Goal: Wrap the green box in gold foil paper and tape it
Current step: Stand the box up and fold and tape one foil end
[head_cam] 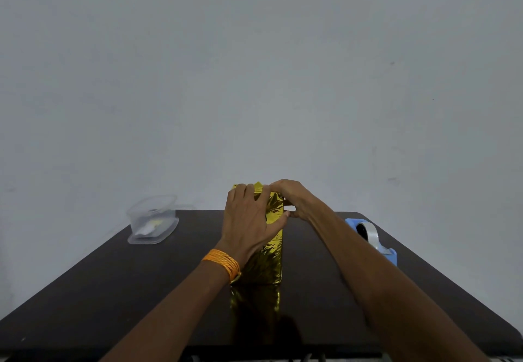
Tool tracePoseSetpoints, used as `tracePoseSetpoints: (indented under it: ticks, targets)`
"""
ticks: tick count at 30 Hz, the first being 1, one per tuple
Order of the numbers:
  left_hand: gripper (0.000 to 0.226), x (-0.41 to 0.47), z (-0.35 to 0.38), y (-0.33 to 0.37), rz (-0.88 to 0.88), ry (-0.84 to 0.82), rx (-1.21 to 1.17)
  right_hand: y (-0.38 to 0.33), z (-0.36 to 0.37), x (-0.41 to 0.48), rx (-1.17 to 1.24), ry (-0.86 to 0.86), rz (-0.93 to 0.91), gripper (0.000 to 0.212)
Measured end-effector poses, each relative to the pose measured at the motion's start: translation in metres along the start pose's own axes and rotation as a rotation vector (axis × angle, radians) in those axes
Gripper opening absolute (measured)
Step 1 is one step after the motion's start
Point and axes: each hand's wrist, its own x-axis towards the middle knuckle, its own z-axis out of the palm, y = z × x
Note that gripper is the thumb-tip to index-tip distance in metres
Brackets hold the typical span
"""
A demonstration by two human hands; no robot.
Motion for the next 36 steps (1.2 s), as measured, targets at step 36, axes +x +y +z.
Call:
tracePoseSetpoints:
  ticks: [36]
  targets:
    - [0.075, 0.009, -0.004, -0.006, 0.036, -0.054, 0.137, 0.04, -0.028, -0.009, 0.227, 0.046, 0.062, 0.048]
